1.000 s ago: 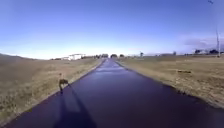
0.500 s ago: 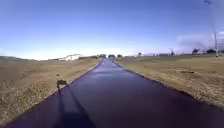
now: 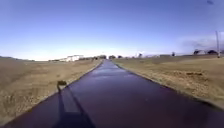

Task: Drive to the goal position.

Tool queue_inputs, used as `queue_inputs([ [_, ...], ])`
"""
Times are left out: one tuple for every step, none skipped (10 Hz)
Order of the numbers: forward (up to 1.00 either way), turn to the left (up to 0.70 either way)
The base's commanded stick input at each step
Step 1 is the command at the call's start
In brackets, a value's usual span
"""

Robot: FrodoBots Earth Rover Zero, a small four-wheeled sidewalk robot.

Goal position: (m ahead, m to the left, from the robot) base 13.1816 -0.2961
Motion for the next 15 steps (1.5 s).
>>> queue_inputs([
  [1.00, 0.00],
  [1.00, 0.00],
  [1.00, 0.00],
  [1.00, 0.04],
  [1.00, 0.15],
  [1.00, 0.40],
  [1.00, 0.40],
  [1.00, 0.00],
  [1.00, 0.00],
  [1.00, 0.00],
  [1.00, 0.00],
  [1.00, 0.00],
  [1.00, 0.00],
  [1.00, 0.00],
  [1.00, 0.00],
])
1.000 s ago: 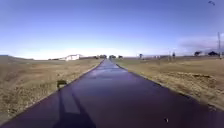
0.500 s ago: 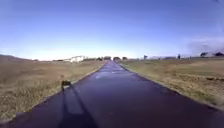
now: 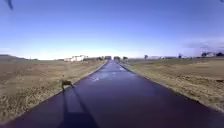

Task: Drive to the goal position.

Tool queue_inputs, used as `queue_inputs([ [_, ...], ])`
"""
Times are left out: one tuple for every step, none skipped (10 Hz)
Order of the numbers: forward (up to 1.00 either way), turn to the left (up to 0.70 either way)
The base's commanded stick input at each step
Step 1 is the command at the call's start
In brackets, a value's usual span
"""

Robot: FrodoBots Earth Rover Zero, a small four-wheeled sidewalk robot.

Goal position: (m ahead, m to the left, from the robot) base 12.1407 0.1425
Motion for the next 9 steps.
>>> queue_inputs([
  [1.00, 0.00],
  [1.00, 0.00],
  [1.00, 0.00],
  [1.00, 0.00],
  [1.00, 0.00],
  [1.00, 0.00],
  [1.00, -0.02],
  [1.00, -0.23],
  [1.00, -0.22],
])
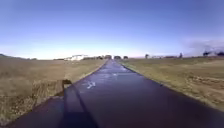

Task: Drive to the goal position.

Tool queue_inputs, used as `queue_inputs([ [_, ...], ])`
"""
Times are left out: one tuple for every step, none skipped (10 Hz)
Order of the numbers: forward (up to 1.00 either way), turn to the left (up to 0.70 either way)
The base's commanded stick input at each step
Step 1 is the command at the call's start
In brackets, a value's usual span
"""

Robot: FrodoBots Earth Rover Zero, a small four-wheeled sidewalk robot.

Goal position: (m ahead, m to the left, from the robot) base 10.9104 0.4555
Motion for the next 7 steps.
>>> queue_inputs([
  [1.00, -0.14],
  [1.00, 0.00],
  [1.00, 0.00],
  [1.00, 0.00],
  [1.00, 0.00],
  [1.00, 0.00],
  [1.00, 0.00],
])
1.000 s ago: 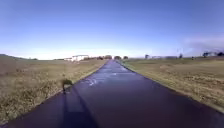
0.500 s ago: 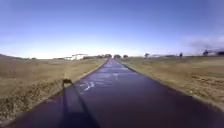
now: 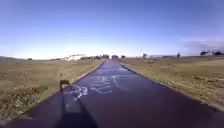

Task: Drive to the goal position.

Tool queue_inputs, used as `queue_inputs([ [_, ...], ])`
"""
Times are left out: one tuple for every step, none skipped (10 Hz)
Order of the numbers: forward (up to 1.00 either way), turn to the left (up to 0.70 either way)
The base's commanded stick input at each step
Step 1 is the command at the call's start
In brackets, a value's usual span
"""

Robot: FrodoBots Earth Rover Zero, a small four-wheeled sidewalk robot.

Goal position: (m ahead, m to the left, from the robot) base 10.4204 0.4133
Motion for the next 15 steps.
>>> queue_inputs([
  [1.00, 0.00],
  [1.00, 0.00],
  [1.00, 0.00],
  [1.00, 0.00],
  [1.00, 0.00],
  [1.00, 0.00],
  [1.00, 0.00],
  [1.00, 0.00],
  [1.00, 0.00],
  [1.00, 0.00],
  [1.00, 0.00],
  [1.00, 0.00],
  [1.00, 0.00],
  [1.00, 0.00],
  [1.00, 0.00],
])
